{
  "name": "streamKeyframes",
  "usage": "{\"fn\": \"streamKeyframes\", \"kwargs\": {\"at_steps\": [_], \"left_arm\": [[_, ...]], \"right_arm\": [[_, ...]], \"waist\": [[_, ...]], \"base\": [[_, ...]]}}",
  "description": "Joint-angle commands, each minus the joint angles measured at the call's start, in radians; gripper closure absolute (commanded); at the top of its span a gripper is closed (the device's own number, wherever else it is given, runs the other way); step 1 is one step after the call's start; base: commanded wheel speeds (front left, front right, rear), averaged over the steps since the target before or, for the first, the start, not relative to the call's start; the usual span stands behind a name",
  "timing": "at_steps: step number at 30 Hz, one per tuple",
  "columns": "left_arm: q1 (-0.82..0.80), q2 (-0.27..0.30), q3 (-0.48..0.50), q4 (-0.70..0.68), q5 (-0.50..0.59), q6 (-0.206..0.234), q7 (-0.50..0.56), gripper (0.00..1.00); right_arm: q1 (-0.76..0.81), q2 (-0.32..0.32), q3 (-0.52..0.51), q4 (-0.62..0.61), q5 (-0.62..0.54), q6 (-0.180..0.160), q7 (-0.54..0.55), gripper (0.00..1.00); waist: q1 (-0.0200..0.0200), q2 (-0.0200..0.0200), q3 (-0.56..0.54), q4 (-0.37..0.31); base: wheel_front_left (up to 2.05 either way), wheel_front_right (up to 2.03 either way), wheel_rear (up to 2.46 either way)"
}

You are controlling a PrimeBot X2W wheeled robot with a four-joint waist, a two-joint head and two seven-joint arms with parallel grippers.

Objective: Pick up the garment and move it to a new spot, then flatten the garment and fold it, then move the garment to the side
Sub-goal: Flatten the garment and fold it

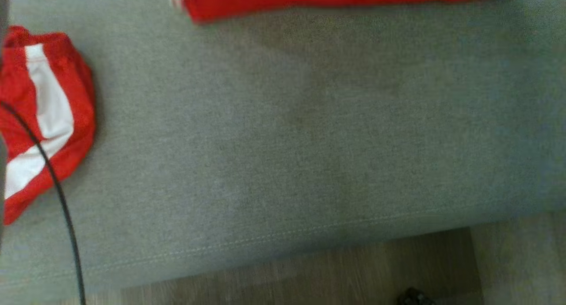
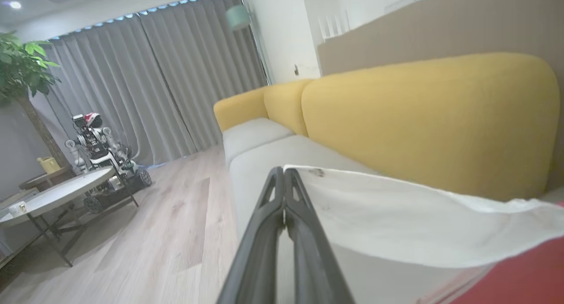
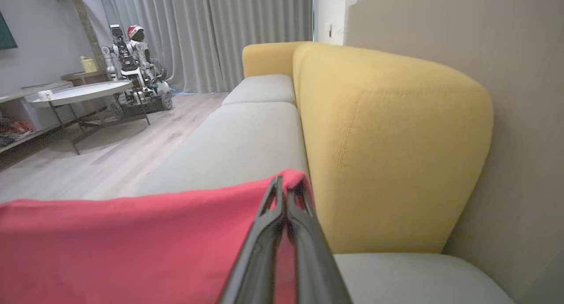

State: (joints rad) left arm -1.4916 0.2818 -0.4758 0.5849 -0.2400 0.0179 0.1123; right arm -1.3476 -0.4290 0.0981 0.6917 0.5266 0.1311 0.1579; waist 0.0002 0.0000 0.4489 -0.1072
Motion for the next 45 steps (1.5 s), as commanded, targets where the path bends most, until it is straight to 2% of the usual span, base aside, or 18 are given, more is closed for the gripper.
{"fn": "streamKeyframes", "kwargs": {"at_steps": [1,5,9,12,15,23,25,26,30,33,38,45], "left_arm": [[-0.062,0.023,0.026,0.003,0.016,0.009,-0.03,1.0],[-0.231,-0.017,0.029,0.188,0.067,0.072,-0.202,1.0],[-0.371,-0.045,0.035,0.274,0.102,0.132,-0.347,1.0],[-0.424,-0.056,0.033,0.269,0.112,0.13,-0.371,1.0],[-0.403,-0.039,0.033,0.167,0.122,0.113,-0.373,1.0],[0.053,0.019,0.09,-0.079,0.039,0.037,-0.374,1.0],[0.194,0.02,0.098,-0.136,0.019,0.021,-0.374,1.0],[0.194,0.02,0.098,-0.136,0.019,0.021,-0.374,1.0],[0.491,0.012,0.103,-0.235,-0.025,-0.006,-0.374,1.0],[0.702,0.016,0.105,-0.305,-0.041,-0.004,-0.374,1.0],[1.008,0.014,0.112,-0.382,-0.083,0.027,-0.374,1.0],[1.3,-0.004,0.111,-0.476,-0.159,0.067,-0.365,1.0]], "right_arm": [[-0.036,0.016,0.008,-0.002,-0.021,0.0,-0.026,1.0],[-0.192,0.052,0.014,0.152,-0.107,0.0,-0.188,1.0],[-0.318,0.051,-0.005,0.248,-0.169,0.0,-0.352,1.0],[-0.372,0.03,-0.015,0.277,-0.179,0.0,-0.396,1.0],[-0.376,0.013,0.009,0.296,-0.16,0.0,-0.406,1.0],[-0.105,-0.013,0.181,0.278,0.004,0.0,-0.405,1.0],[-0.017,-0.027,0.219,0.262,0.061,0.0,-0.396,1.0],[-0.017,-0.027,0.219,0.262,0.061,0.0,-0.396,1.0],[0.162,-0.055,0.275,0.232,0.166,0.0,-0.378,1.0],[0.278,-0.066,0.303,0.22,0.227,0.0,-0.352,1.0],[0.45,-0.091,0.335,0.196,0.307,0.0,-0.302,1.0],[0.668,-0.139,0.328,0.142,0.367,0.0,-0.294,1.0]], "waist": [[-0.0002,0.0,0.029,-0.008],[-0.0002,0.0,0.033,-0.012],[-0.0002,0.0,0.07,0.009],[-0.0002,0.0,0.127,0.034],[-0.0002,0.0,0.185,0.054],[-0.0002,0.0,0.155,0.083],[-0.0002,0.0,0.124,0.088],[-0.0002,0.0,0.124,0.088],[-0.0002,0.0,0.04,0.089],[-0.0002,0.0,-0.02,0.079],[-0.0002,0.0,-0.109,0.073],[-0.0002,0.0,-0.203,0.084]], "base": [[0.0,0.0,0.0],[0.0,0.0,0.0],[0.0,0.0,0.0],[0.0,0.0,0.0],[0.0,0.0,0.0],[0.0,0.0,0.0],[0.0,0.0,0.0],[0.0,0.0,0.0],[0.0,0.0,0.0],[0.0,0.0,0.0],[0.0,0.0,0.0],[0.0,0.0,0.0]]}}
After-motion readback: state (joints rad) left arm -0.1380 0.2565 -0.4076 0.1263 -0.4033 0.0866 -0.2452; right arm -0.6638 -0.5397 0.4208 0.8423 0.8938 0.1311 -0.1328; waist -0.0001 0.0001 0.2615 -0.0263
